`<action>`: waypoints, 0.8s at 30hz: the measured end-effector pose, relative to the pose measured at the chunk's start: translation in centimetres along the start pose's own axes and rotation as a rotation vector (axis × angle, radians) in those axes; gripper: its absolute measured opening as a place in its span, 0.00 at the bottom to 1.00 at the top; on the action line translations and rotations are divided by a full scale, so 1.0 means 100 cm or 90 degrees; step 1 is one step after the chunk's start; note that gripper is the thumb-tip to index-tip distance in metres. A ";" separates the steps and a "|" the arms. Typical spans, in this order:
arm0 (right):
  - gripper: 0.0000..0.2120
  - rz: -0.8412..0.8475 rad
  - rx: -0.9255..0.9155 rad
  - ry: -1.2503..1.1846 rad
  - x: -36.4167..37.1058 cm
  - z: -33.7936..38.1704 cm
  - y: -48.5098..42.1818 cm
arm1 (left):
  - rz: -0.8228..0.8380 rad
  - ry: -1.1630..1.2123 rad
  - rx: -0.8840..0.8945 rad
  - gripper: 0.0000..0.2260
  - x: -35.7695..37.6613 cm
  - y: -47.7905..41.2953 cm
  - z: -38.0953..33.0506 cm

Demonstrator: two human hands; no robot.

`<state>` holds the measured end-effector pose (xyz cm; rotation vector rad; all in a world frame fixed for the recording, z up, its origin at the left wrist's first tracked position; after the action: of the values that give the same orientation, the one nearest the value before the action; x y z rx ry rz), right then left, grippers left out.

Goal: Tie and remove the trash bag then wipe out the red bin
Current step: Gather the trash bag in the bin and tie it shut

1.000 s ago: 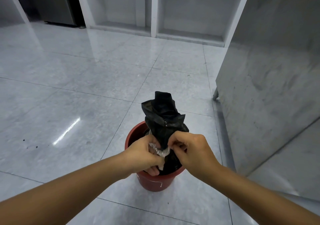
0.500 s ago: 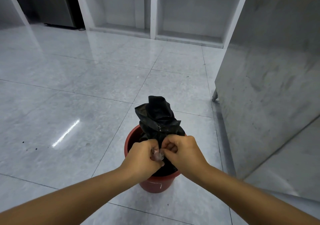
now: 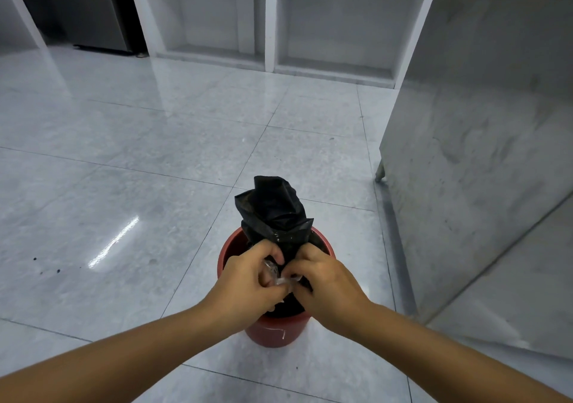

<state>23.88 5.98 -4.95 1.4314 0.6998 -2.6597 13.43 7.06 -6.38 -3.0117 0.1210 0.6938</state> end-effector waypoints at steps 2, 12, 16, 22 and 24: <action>0.09 0.002 0.003 0.011 0.002 -0.002 0.000 | 0.002 -0.078 0.049 0.11 0.000 -0.001 -0.004; 0.09 -0.056 0.053 -0.075 0.001 -0.013 0.009 | 0.010 -0.143 0.041 0.08 0.003 -0.006 0.005; 0.10 -0.044 0.052 -0.065 0.003 -0.016 0.009 | 0.026 -0.079 -0.018 0.08 0.004 -0.008 0.014; 0.10 -0.022 0.106 -0.123 0.002 -0.027 0.013 | 0.065 0.026 -0.103 0.06 0.010 -0.007 0.028; 0.13 -0.006 0.152 -0.162 0.006 -0.034 0.016 | 0.062 0.012 -0.102 0.07 0.009 -0.008 0.029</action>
<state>26.62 6.01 -7.62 1.0986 0.3797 -2.9408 13.02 8.01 -9.33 -3.1840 0.2257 0.7159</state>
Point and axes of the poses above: each hand's wrist, its own y-axis away from the middle knuckle, its own x-axis out of the palm, z = x × y, the point moved 9 cm from there along -y, towards the middle knuckle, and after that the axes turned 12 degrees about -z, right-handed, at the moved point
